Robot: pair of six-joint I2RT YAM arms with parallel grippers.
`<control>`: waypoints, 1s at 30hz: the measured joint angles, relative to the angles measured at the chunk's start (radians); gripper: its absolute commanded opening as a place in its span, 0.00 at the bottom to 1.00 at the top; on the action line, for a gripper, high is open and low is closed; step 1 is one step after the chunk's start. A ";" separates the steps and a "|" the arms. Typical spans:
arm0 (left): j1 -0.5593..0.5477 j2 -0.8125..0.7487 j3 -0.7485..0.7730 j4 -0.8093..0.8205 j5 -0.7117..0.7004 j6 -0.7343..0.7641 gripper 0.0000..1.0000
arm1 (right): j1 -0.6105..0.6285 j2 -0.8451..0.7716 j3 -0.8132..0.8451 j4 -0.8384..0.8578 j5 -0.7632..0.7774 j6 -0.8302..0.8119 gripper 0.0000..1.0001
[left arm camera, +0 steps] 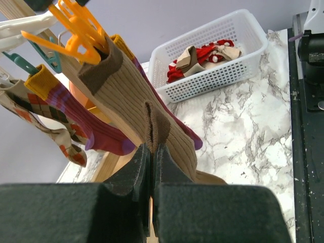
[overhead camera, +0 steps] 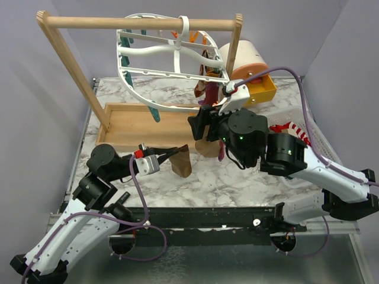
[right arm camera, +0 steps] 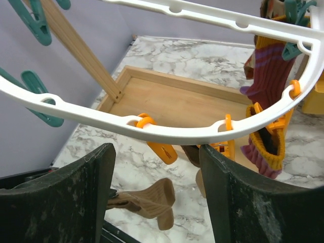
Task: Clip the socks to the hanger
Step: Adjust the hanger on the clothesline.
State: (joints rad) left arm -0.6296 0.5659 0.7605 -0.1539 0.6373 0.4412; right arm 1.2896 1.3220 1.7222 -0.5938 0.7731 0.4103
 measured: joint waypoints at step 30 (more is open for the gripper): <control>0.000 0.008 -0.012 0.053 0.000 -0.037 0.00 | -0.009 -0.143 -0.097 -0.029 0.146 -0.022 0.64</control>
State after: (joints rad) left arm -0.6296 0.5739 0.7483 -0.1013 0.6376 0.4038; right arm 1.2808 1.1790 1.6257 -0.6231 0.9188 0.3885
